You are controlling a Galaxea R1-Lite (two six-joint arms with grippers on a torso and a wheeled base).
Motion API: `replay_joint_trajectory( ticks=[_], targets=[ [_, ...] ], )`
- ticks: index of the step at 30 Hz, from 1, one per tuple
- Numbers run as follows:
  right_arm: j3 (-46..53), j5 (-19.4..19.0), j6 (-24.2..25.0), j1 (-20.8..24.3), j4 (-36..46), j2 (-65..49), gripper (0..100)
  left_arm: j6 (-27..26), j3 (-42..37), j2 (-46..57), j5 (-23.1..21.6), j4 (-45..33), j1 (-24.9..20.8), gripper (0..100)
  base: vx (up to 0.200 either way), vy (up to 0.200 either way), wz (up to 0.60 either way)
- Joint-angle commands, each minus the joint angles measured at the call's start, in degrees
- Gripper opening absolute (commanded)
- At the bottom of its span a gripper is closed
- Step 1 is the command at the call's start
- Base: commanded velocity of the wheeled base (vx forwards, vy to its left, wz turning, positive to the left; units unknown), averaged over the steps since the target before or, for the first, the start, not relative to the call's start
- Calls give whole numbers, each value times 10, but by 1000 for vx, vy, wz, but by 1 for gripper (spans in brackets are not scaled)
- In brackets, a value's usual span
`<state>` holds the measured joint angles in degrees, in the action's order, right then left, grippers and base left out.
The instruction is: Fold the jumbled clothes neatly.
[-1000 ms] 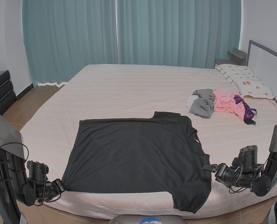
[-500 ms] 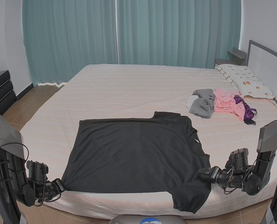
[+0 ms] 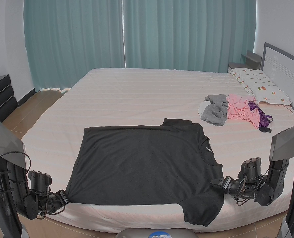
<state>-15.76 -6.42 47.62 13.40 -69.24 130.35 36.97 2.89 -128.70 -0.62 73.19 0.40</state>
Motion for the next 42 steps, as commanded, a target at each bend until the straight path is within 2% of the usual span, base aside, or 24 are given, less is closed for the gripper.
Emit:
replay_joint_trajectory(
  ticks=[1,7,17,28,34,42],
  targets=[
    [1,1,0,-2,0,4,0,0,0,-2,-1,0,0,0,0,0,0],
    [20,24,-6,-14,0,-9,0,0,3,-2,-1,0,0,0,0,0,0],
    [58,23,-37,-33,-1,-25,0,-1,1,-3,0,0,-1,0,0,0,0],
    [66,23,-44,-33,-6,-27,0,-1,2,-3,0,0,-2,0,0,0,0],
    [53,19,-44,-30,-120,-15,0,1,26,4,1,17,-2,0,0,0,0],
    [-32,8,-46,-31,-99,10,0,2,66,11,2,18,-1,0,0,0,0]
  ],
)
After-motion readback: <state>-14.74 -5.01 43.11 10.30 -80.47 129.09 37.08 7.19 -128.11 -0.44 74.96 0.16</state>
